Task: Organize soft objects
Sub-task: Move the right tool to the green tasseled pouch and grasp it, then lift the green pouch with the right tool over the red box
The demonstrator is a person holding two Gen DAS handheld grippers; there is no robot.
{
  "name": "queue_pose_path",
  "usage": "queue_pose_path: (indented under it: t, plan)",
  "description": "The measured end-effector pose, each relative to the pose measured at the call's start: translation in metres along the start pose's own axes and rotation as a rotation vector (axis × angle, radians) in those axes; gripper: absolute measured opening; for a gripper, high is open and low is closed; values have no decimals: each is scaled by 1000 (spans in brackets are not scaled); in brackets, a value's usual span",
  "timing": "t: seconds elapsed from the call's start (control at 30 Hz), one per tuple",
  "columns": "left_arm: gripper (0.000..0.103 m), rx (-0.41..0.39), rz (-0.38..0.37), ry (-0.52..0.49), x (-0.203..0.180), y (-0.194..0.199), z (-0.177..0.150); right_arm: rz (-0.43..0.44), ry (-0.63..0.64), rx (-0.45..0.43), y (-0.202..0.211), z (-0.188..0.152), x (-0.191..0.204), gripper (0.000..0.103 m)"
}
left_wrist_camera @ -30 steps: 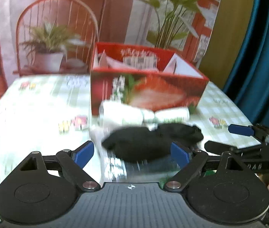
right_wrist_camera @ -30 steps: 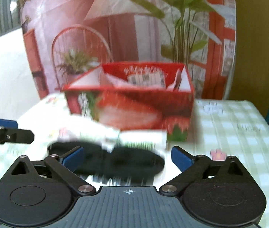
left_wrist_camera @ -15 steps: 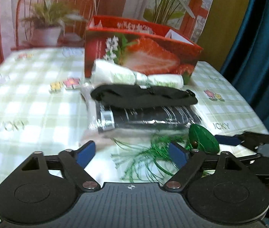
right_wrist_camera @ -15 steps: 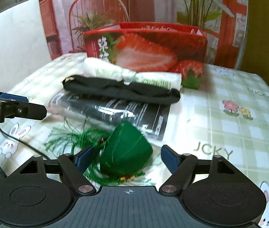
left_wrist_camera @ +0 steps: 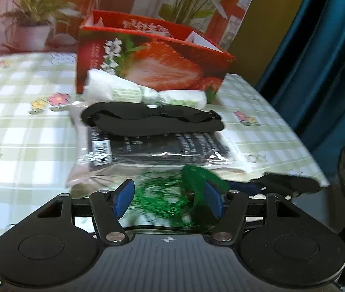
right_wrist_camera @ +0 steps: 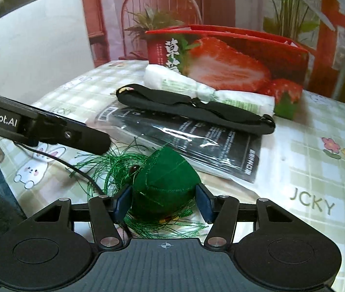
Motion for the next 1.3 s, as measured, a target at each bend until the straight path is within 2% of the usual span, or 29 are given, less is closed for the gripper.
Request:
queue_pose_path:
  t: [0.1,0.3,0.4,0.47,0.57,0.67,0.77,0.9,1.07,1.2,1.3]
  plan:
    - [65,25,-48,35,-6,-12,7,23,-20,-10,-2,1,1,53]
    - [65,113,-84,-23,-30,-40,-3,17,-46,-12,-6,-1,-5,54]
    - [66,137,-126,13,-31,-51,-9,22,-94,-11,-2,-3,-13,62]
    - [65,148,-148,40,-30,-57,-10,26,-125,-19,0,-4,-19,62]
    - [57,161,-196,68,-33,-64,-11,40,-161,-22,-1,-5,-24,58]
    - [54,162,-204,37,-39,-65,-10,49,-148,-19,-3,-6,-22,50]
    - [54,131,-210,16,-44,-56,2,35,-125,-28,-1,-3,-18,47]
    - [54,47,-238,-5,-52,-38,32,25,-108,-115,16,17,-19,47]
    - [54,-61,-243,-35,-66,-14,83,26,-92,-221,39,64,-28,47]
    - [54,-127,-238,-45,-70,7,125,26,-19,-288,53,110,-28,47]
    - [54,-184,-214,-100,-76,20,156,49,12,-336,61,148,-30,47]
Point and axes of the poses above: each gripper's, at about its wrist camera, not at the fingertips, and y roughly against the way its jaws point, x to its left, z to its top, the point moved 8 cm from there along -y, roughly the way its jaws point, and after that the axes turned 4 degrees about -x, right-handed, at the moved point
